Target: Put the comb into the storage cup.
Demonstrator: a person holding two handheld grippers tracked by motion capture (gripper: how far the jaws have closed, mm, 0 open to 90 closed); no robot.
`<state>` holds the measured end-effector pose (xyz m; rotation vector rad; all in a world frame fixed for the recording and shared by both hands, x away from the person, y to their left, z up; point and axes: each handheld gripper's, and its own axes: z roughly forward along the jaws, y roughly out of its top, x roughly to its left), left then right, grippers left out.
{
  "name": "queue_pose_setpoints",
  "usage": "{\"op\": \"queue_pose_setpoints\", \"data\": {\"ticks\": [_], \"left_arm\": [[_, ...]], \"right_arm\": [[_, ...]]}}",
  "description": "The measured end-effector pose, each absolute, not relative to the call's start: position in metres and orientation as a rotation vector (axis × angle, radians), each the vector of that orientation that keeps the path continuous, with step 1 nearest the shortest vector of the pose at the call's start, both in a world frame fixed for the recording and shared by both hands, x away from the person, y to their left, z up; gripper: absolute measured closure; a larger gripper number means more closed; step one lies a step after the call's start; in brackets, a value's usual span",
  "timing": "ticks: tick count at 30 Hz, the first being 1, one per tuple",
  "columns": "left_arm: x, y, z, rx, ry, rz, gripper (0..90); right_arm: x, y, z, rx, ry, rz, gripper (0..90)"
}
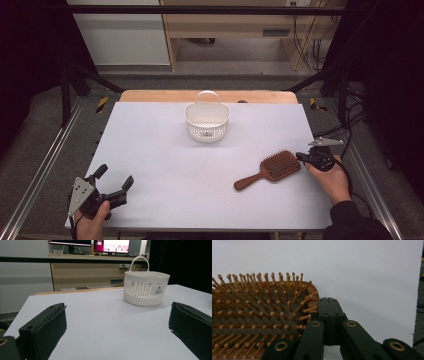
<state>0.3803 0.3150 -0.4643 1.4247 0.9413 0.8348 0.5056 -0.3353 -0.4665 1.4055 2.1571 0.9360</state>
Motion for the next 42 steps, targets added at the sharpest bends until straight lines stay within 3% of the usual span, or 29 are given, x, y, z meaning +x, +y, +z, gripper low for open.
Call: {"op": "queue_pose_setpoints", "data": {"ticks": [13,28,42], "left_arm": [[0.381,0.315,-0.465,1.431,0.946,0.834,1.4],[0.382,0.316,-0.464,1.429,0.953,0.834,1.7],[0.382,0.316,-0.465,1.435,0.96,0.838,1.8]], "right_arm": [[0.488,-0.305,-0.468,1.424,2.174,1.005,90.0],[0.468,-0.21,-0.467,1.323,2.282,1.031,90.0],[0.452,-0.181,-0.467,1.294,2.29,1.059,90.0]]}}
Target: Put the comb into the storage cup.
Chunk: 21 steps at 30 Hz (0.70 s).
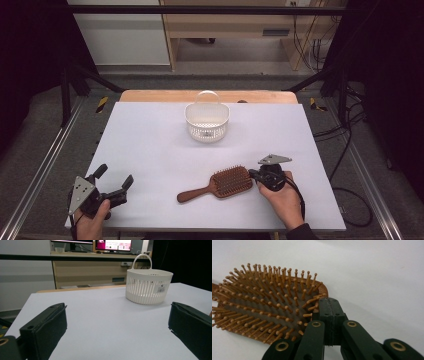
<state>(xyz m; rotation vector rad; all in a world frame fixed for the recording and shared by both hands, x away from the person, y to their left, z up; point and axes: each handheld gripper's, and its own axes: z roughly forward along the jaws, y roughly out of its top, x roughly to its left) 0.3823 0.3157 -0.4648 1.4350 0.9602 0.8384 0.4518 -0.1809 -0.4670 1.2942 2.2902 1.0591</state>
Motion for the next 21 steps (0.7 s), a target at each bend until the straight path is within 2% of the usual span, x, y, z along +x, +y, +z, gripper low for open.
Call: {"op": "queue_pose_setpoints", "data": {"ticks": [21], "left_arm": [[0.381,0.317,-0.464,1.434,0.956,0.837,1.8]], "right_arm": [[0.443,-0.125,-0.469,1.213,2.327,1.132,90.0]]}}
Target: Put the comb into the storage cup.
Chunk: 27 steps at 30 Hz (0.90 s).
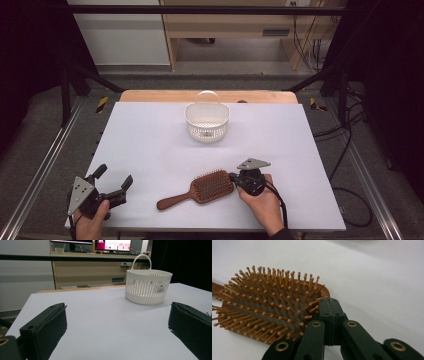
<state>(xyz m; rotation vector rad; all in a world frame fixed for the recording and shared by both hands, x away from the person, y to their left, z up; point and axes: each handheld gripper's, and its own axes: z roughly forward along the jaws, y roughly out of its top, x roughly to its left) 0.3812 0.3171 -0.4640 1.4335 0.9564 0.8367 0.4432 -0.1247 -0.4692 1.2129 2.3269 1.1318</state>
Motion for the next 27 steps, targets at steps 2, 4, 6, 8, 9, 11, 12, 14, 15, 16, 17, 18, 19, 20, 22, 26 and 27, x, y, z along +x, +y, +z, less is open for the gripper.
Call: {"op": "queue_pose_setpoints", "data": {"ticks": [2,4,6,8,9,11,12,14,15,16,17,18,19,20,22,26,27], "left_arm": [[0.381,0.317,-0.464,1.436,0.956,0.837,1.8],[0.381,0.318,-0.464,1.436,0.955,0.837,1.8],[0.38,0.318,-0.464,1.434,0.954,0.838,1.8],[0.38,0.319,-0.464,1.435,0.954,0.837,1.8],[0.381,0.319,-0.464,1.435,0.955,0.836,1.8],[0.382,0.319,-0.464,1.437,0.955,0.838,1.8],[0.382,0.318,-0.464,1.439,0.955,0.839,1.8],[0.382,0.318,-0.464,1.442,0.955,0.839,1.8],[0.382,0.317,-0.464,1.441,0.956,0.84,1.8],[0.382,0.317,-0.464,1.442,0.955,0.842,1.8],[0.382,0.317,-0.464,1.443,0.955,0.843,1.8],[0.382,0.317,-0.464,1.445,0.954,0.844,1.8],[0.382,0.317,-0.464,1.446,0.954,0.845,1.8],[0.382,0.317,-0.464,1.448,0.953,0.846,1.8],[0.382,0.316,-0.464,1.449,0.951,0.846,1.8],[0.382,0.317,-0.464,1.449,0.949,0.843,1.8],[0.382,0.316,-0.464,1.45,0.948,0.842,1.8]], "right_arm": [[0.443,-0.119,-0.469,1.198,2.33,1.132,90.0],[0.443,-0.113,-0.468,1.181,2.334,1.134,90.0],[0.443,-0.109,-0.468,1.168,2.342,1.128,90.0],[0.443,-0.105,-0.469,1.156,2.342,1.133,90.0],[0.443,-0.104,-0.469,1.153,2.343,1.131,90.0],[0.443,-0.101,-0.47,1.149,2.345,1.134,90.0],[0.444,-0.101,-0.47,1.145,2.349,1.134,90.0],[0.445,-0.099,-0.47,1.14,2.348,1.134,90.0],[0.445,-0.098,-0.47,1.143,2.349,1.134,90.0],[0.445,-0.098,-0.47,1.142,2.347,1.137,90.0],[0.445,-0.097,-0.469,1.137,2.345,1.14,90.0],[0.445,-0.096,-0.469,1.133,2.345,1.142,90.0],[0.445,-0.095,-0.469,1.133,2.35,1.141,90.0],[0.445,-0.094,-0.469,1.128,2.352,1.142,90.0],[0.445,-0.091,-0.47,1.117,2.357,1.141,90.0],[0.446,-0.087,-0.471,1.118,2.353,1.146,90.0],[0.446,-0.086,-0.471,1.123,2.354,1.148,90.0]]}}
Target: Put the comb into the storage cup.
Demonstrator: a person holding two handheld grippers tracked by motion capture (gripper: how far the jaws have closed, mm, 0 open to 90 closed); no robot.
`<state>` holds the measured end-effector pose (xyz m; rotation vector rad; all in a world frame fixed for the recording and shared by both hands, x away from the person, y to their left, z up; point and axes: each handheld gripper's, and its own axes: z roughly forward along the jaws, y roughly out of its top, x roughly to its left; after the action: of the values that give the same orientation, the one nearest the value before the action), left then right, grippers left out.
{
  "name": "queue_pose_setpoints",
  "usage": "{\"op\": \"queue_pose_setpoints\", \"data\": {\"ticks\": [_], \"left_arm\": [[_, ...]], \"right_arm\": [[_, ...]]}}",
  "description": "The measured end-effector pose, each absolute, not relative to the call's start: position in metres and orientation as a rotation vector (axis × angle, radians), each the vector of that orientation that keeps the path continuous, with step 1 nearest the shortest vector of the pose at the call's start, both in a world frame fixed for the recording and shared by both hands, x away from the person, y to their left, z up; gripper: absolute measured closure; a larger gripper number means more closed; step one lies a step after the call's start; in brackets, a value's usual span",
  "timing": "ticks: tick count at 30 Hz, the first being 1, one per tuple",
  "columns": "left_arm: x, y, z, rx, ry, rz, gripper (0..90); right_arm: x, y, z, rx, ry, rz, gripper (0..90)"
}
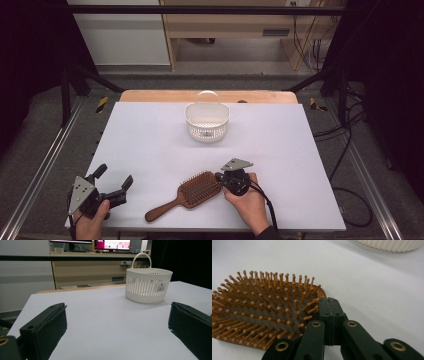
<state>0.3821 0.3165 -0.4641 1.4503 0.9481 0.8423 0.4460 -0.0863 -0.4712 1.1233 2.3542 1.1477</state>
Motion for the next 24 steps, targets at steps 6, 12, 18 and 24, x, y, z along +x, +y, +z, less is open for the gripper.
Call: {"op": "queue_pose_setpoints", "data": {"ticks": [6,12,18,24], "left_arm": [[0.381,0.318,-0.463,1.449,0.949,0.844,1.8],[0.382,0.318,-0.463,1.45,0.959,0.837,1.8],[0.38,0.313,-0.461,1.48,0.947,0.837,1.4],[0.378,0.307,-0.455,1.503,0.956,0.831,1.4]], "right_arm": [[0.445,-0.09,-0.47,1.105,2.316,1.164,89.0],[0.44,-0.121,-0.462,1.075,2.183,1.248,82.4],[0.437,-0.16,-0.457,1.05,2.057,1.316,67.9],[0.435,-0.202,-0.451,1.02,1.896,1.383,40.7]]}}
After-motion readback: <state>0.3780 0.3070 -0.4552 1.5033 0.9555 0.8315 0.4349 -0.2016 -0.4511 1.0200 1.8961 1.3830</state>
